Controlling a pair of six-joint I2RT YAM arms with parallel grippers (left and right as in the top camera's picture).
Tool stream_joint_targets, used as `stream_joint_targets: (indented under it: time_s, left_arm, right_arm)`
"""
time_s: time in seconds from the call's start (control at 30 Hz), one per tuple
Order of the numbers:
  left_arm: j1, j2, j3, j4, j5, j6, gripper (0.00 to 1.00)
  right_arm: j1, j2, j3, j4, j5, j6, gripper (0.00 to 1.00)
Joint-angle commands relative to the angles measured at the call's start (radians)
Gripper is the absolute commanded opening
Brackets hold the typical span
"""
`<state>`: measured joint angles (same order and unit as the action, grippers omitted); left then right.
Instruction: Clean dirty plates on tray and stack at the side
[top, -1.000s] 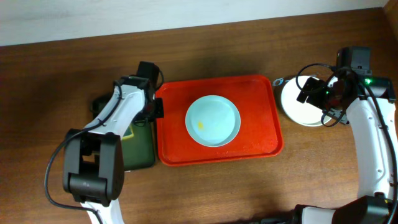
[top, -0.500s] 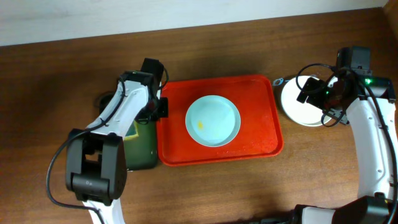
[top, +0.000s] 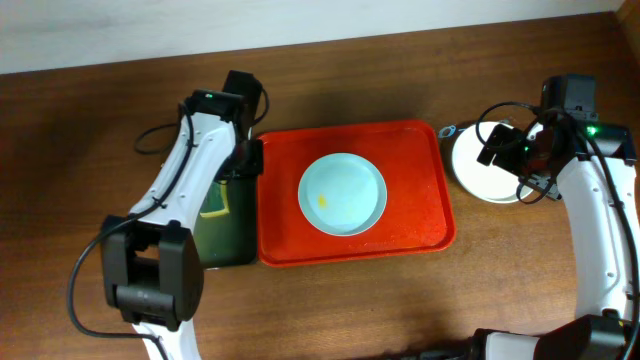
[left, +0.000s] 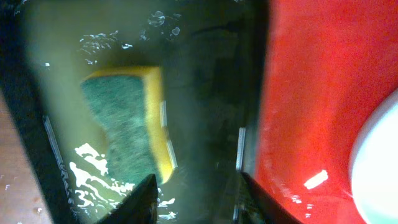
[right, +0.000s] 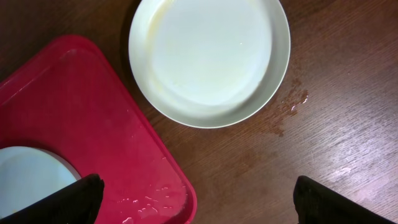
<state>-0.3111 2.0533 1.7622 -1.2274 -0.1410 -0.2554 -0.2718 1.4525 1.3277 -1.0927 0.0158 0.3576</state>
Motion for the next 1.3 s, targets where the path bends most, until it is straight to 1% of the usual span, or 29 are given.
stream_joint_targets:
  time_s: [0.0,0.07,0.13,0.2,0.23,0.3,0.33,0.37,0.5,0.6,0.73,0.83,0.87,0.93,1.03,1.13,1.23,1.27]
  left_arm:
    - [0.103,-0.006,0.01,-0.034,-0.028,-0.012,0.45]
    - [0.207,-0.006,0.01,-0.046,0.032,0.074,0.46]
    - [0.282,-0.006,0.01,-0.045,0.043,0.156,0.46]
    - [0.342,-0.006,0.01,-0.039,0.043,0.209,0.49]
    - [0.38,-0.006,0.01,-0.03,0.043,0.209,0.48]
    - [0.408,-0.006,0.008,-0.019,0.044,0.209,0.44]
    - [0.418,-0.006,0.002,-0.01,0.044,0.217,0.4]
    - [0.422,-0.006,-0.012,0.01,0.044,0.225,0.37]
    - [0.423,-0.006,-0.091,0.103,0.045,0.235,0.36]
    - [0.423,-0.006,-0.135,0.151,0.082,0.275,0.37]
    - [0.423,-0.006,-0.186,0.213,0.136,0.295,0.39]
    - [0.423,-0.006,-0.227,0.253,0.135,0.295,0.37]
    - [0.423,-0.006,-0.236,0.267,0.135,0.295,0.31]
    - [0.423,-0.006,-0.236,0.277,0.135,0.294,0.25]
    - [0.423,-0.006,-0.244,0.277,0.135,0.295,0.24]
    - [0.423,-0.006,-0.255,0.285,0.134,0.295,0.15]
    - [0.423,-0.006,-0.293,0.312,0.121,0.295,0.14]
    - [0.423,-0.006,-0.297,0.315,0.107,0.295,0.09]
  right_arm:
    - [-0.004,0.007,0.0,0.0,-0.005,-0.01,0.98]
    - [-0.004,0.007,0.0,0.0,-0.005,-0.01,0.98]
    - [-0.004,0.007,0.0,0.0,-0.005,-0.01,0.98]
    - [-0.004,0.007,0.0,0.0,-0.005,-0.01,0.98]
    - [-0.004,0.007,0.0,0.0,-0.005,-0.01,0.98]
    - [-0.004,0.007,0.0,0.0,-0.005,-0.01,0.98]
    - [-0.004,0.007,0.0,0.0,-0.005,-0.01,0.98]
    - [-0.004,0.007,0.0,0.0,-0.005,-0.01,0.99]
    - [-0.004,0.007,0.0,0.0,-0.005,-0.01,0.98]
    - [-0.004,0.007,0.0,0.0,-0.005,-0.01,0.98]
    - [-0.004,0.007,0.0,0.0,-0.005,-0.01,0.98]
    - [-0.004,0.007,0.0,0.0,-0.005,-0.01,0.98]
    - [-0.004,0.007,0.0,0.0,-0.005,-0.01,0.98]
    - [-0.004,0.007,0.0,0.0,-0.005,-0.01,0.98]
    - [-0.004,0.007,0.0,0.0,-0.005,-0.01,0.98]
    - [-0.004,0.007,0.0,0.0,-0.005,-0.01,0.98]
    - [-0.004,0.007,0.0,0.0,-0.005,-0.01,0.98]
    - [-0.004,0.007,0.0,0.0,-0.005,-0.01,0.98]
